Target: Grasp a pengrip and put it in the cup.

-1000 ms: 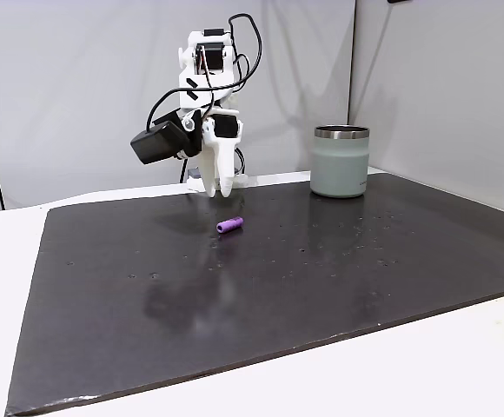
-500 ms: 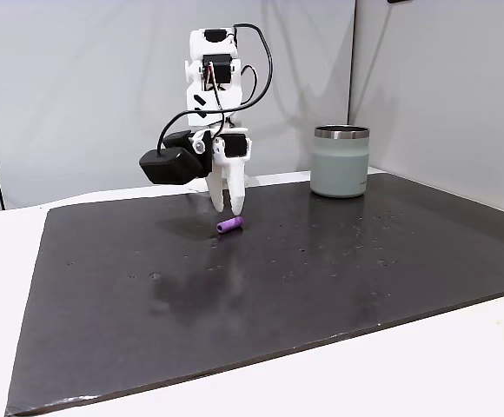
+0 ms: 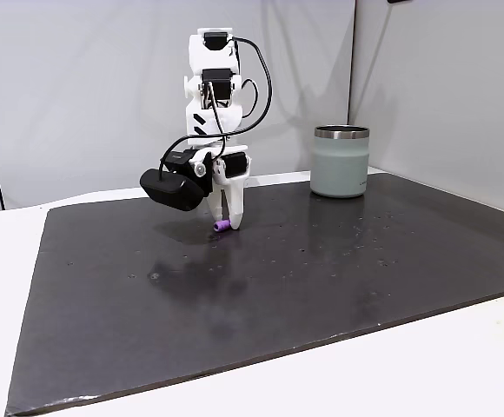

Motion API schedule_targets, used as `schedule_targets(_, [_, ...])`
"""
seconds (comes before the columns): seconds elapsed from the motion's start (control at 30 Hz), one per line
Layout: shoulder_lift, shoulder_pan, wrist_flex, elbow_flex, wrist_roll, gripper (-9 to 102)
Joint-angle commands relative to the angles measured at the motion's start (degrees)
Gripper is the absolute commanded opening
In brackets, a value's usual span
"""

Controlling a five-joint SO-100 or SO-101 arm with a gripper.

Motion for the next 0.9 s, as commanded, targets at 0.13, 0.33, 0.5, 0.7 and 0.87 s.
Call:
schedule_targets(0.13, [-0.09, -0.53, 1.58, -3.52, -1.05, 0])
schedule_targets(0.33, [4.04, -2.81, 4.75, -3.43, 0.18, 0])
schedule_targets(0.5, [12.83, -7.73, 9.05, -3.43, 4.39, 0])
schedule_targets(0.7, [24.43, -19.07, 17.23, -6.06, 11.25, 0])
schedule_targets(0.87, [28.21, -30.85, 25.4, -14.24, 17.75, 0])
